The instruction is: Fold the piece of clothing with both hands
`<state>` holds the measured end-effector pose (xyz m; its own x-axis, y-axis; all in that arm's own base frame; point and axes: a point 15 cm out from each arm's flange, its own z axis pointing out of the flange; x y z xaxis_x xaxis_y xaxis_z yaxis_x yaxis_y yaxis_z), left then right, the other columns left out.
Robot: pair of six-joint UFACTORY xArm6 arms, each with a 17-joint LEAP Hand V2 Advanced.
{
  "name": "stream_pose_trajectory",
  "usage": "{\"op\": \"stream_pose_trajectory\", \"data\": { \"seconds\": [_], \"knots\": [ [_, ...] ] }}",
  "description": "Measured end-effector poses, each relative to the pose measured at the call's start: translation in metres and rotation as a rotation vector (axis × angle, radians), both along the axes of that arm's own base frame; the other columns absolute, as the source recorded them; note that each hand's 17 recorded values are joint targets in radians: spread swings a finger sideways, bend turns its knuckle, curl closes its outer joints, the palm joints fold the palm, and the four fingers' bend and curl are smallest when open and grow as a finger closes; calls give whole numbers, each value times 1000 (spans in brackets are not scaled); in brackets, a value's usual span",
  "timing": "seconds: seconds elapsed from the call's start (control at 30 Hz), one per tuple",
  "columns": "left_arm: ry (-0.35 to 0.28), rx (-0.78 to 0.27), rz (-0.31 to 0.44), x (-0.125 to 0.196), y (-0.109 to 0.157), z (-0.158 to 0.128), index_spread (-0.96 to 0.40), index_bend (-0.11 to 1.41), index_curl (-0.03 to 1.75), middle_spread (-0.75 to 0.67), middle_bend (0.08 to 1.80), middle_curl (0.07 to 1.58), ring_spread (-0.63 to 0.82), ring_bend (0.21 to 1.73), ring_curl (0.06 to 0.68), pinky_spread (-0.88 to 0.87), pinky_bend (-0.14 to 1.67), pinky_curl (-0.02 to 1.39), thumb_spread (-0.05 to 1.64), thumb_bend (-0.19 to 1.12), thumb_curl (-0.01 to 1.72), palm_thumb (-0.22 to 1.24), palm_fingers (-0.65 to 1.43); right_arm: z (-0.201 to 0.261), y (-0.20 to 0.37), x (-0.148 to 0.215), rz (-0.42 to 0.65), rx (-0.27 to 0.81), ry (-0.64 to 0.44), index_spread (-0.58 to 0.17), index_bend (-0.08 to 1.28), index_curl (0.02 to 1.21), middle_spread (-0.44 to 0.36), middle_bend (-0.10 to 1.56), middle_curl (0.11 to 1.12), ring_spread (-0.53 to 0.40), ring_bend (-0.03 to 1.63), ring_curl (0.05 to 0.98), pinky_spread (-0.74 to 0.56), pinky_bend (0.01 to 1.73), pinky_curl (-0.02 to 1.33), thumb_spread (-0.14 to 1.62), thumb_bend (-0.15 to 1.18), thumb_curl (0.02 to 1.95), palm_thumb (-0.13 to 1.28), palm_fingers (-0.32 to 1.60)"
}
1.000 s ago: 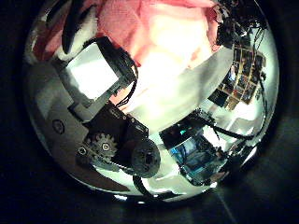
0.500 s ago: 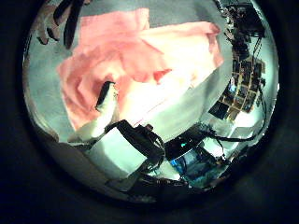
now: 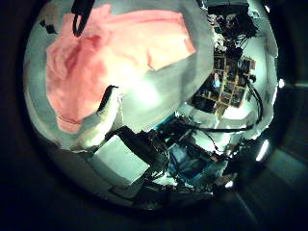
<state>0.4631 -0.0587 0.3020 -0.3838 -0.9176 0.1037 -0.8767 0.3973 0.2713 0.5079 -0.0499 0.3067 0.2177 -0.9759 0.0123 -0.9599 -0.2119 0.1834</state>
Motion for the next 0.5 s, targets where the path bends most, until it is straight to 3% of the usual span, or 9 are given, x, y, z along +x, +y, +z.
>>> {"op": "stream_pose_trajectory", "data": {
  "seconds": [0.17,0.5],
  "knots": [
    [65,-27,5,-14,2,-31,-182,194,839,40,331,503,36,770,304,144,393,458,1157,-18,335,558,176,-18,-2,-14,11,2,74,-359,178,465,-58,360,436,-25,678,317,322,478,464,1222,-22,343,420,62],
    [70,-41,32,-17,3,-70,-122,187,731,57,280,471,82,714,276,217,331,426,1194,-13,326,564,224,-68,-9,-28,7,10,183,-356,157,374,-29,296,391,2,610,284,335,431,402,1178,-17,347,442,106]
  ]
}}
